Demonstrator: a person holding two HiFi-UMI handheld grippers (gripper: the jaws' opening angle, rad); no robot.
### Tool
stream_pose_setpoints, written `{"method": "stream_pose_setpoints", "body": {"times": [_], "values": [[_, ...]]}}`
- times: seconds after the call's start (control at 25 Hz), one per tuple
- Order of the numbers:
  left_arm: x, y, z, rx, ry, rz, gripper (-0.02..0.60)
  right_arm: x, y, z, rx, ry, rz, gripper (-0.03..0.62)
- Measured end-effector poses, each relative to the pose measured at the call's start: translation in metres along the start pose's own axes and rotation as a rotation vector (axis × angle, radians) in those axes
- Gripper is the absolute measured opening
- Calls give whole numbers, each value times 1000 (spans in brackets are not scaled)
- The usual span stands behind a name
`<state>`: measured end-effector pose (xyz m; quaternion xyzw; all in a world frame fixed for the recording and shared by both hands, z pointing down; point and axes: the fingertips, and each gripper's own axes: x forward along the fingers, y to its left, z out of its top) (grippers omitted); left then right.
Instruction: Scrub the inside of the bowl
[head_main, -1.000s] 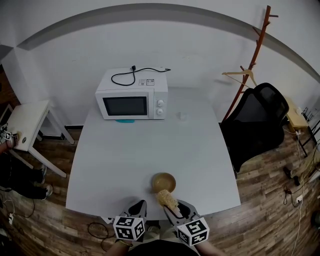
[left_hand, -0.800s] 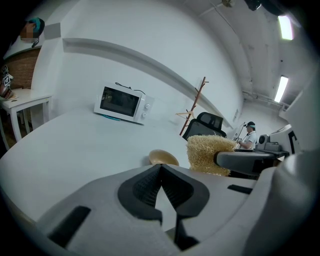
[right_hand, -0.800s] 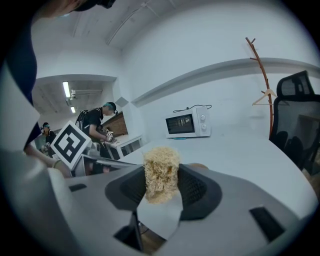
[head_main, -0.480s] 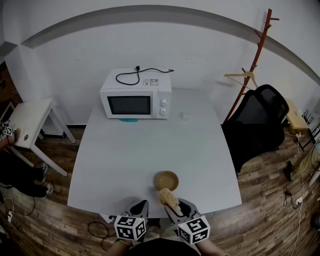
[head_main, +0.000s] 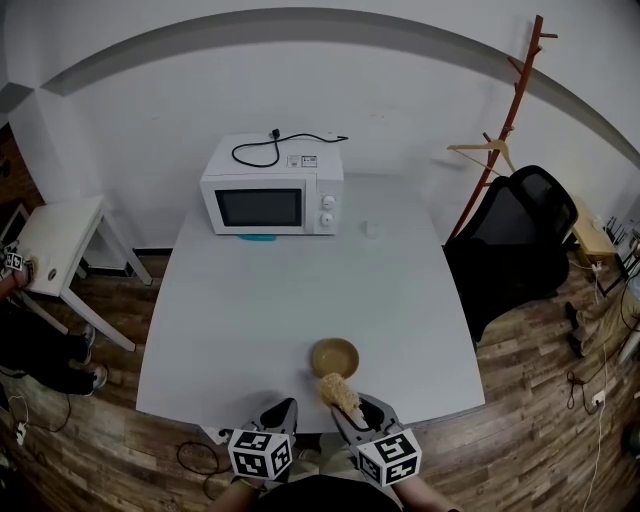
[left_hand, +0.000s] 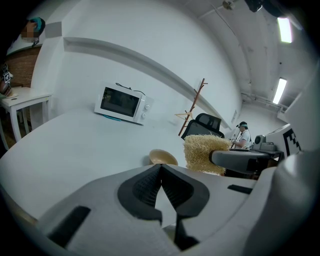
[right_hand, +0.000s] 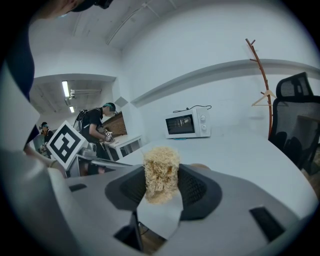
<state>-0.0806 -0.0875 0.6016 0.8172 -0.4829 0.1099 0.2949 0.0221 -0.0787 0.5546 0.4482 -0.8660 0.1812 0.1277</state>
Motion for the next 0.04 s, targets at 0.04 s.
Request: {"method": "stream_pose_setpoints", "body": {"times": [0.04], "values": [[0, 1, 0, -2, 0, 0, 18, 0, 0, 0, -1, 1, -2, 181]]}}
